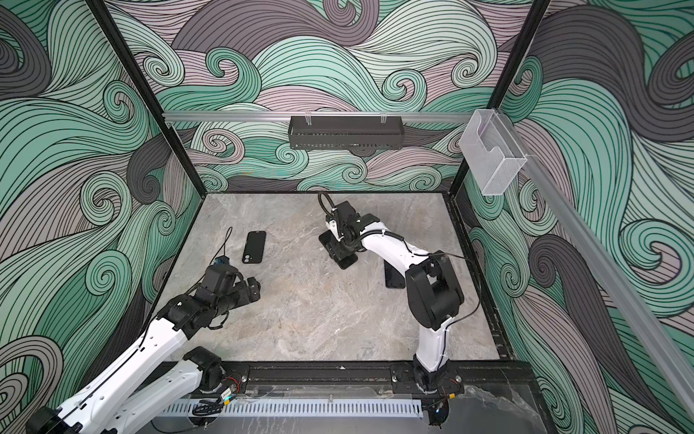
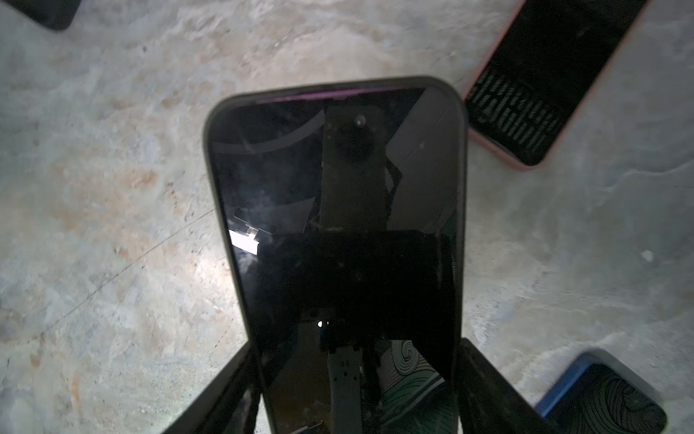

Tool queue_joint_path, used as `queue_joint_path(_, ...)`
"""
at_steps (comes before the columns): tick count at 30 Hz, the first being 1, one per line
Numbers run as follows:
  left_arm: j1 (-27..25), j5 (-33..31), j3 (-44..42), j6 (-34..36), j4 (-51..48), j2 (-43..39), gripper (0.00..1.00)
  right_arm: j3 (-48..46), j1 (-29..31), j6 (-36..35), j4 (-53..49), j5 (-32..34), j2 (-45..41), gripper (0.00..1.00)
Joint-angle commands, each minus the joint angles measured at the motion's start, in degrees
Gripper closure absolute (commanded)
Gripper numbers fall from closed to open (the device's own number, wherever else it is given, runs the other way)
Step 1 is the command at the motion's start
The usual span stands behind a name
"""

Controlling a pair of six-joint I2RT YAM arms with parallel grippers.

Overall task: Put the phone into the phone case
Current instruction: 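Carry the cased phone farther from the robot toward the pink-cased phone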

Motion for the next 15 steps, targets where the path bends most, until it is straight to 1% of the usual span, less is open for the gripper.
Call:
queue_joint_path(1,0.4,1.4,2.8,1.5,0.7,0.5,0.04,3.9,-2.4,6.1,-0.2,4.6,0.8,0.92)
queue_joint_path(6,0.4,2.4,3.7,1.9,0.0,0.7,0.04,9.7,-6.6,10.4,-1.4,6.4,5.5,0.92)
queue_joint_path(10,0.4,3.8,4.5,2.3,-1.1,0.6,0.04,15.6,-8.3,11.4,-3.6,11.0,10.5,0.92)
queue_joint_path(15,0.4,4.5,5.2,2.6,-2.0,0.2,0.04,22.3,-10.6,12.6,-4.1,11.3,16.8,0.92)
